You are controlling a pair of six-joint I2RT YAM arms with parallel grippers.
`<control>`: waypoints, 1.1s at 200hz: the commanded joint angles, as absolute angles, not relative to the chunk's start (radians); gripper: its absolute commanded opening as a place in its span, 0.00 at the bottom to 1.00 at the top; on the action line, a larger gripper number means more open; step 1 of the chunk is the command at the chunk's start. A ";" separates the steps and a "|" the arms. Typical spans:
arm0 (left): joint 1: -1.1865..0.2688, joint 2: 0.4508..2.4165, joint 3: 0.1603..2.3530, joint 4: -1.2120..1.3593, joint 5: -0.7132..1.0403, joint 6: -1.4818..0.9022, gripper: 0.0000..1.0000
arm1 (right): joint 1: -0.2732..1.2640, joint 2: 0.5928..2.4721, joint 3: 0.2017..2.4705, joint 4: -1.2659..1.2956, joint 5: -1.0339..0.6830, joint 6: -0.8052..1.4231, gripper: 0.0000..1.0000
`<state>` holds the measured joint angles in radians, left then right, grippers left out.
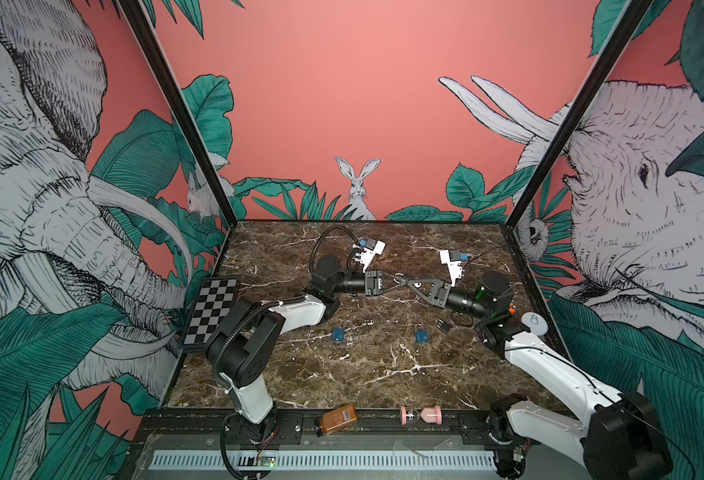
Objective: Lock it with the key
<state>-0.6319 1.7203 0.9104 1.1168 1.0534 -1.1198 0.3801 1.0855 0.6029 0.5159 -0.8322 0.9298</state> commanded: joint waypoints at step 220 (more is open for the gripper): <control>-0.658 1.717 0.969 1.198 1.047 -1.142 0.00 | 0.319 0.888 0.554 0.458 -0.858 0.952 0.24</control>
<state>-0.6605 1.7214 0.9356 1.1492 1.0466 -1.1290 0.3206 0.9043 0.5663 0.4030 -0.8425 0.9440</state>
